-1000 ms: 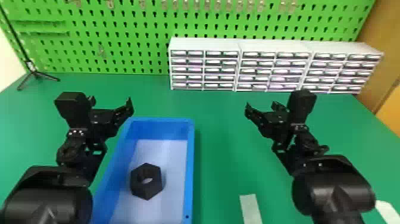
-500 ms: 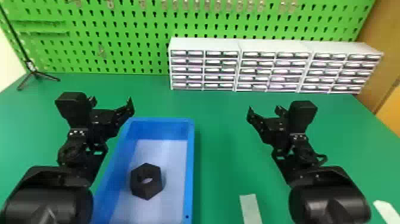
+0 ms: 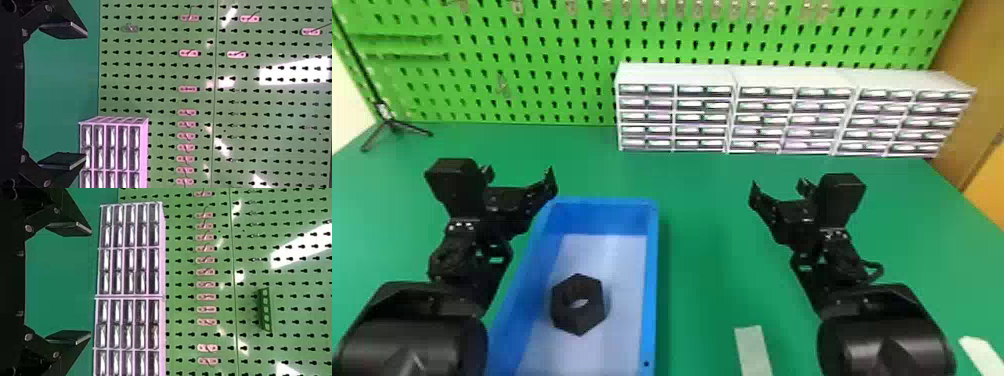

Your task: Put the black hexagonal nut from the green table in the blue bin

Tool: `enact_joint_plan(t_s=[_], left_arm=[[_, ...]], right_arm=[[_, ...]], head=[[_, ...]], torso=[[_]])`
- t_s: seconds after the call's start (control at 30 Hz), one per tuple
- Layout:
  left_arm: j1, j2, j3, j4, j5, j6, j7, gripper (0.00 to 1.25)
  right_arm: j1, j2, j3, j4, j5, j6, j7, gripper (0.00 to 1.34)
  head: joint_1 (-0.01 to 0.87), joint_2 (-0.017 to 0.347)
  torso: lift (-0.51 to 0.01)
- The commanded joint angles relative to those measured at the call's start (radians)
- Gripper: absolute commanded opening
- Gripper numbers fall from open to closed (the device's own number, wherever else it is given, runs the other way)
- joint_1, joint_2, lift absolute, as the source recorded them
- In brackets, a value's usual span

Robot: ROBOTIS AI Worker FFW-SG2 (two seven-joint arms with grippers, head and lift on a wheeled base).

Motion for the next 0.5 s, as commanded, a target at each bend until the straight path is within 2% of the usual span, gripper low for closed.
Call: enact_joint_plan(t_s=[0.0, 0.47], left_arm=[[0.004, 0.0, -0.001, -0.001, -0.002, 0.001, 0.0, 1.07], [0.002, 0.0, -0.001, -0.001, -0.003, 0.001, 0.0, 1.07]], right_arm=[[0.002, 0.0, -0.002, -0.002, 0.005, -0.002, 0.0, 0.98], [0.002, -0.003, 0.002, -0.004, 0.011, -0.002, 0.0, 0.98]], head=[[0.683, 0.028], [0.683, 0.028]], torso=[[-0.096], [-0.096]])
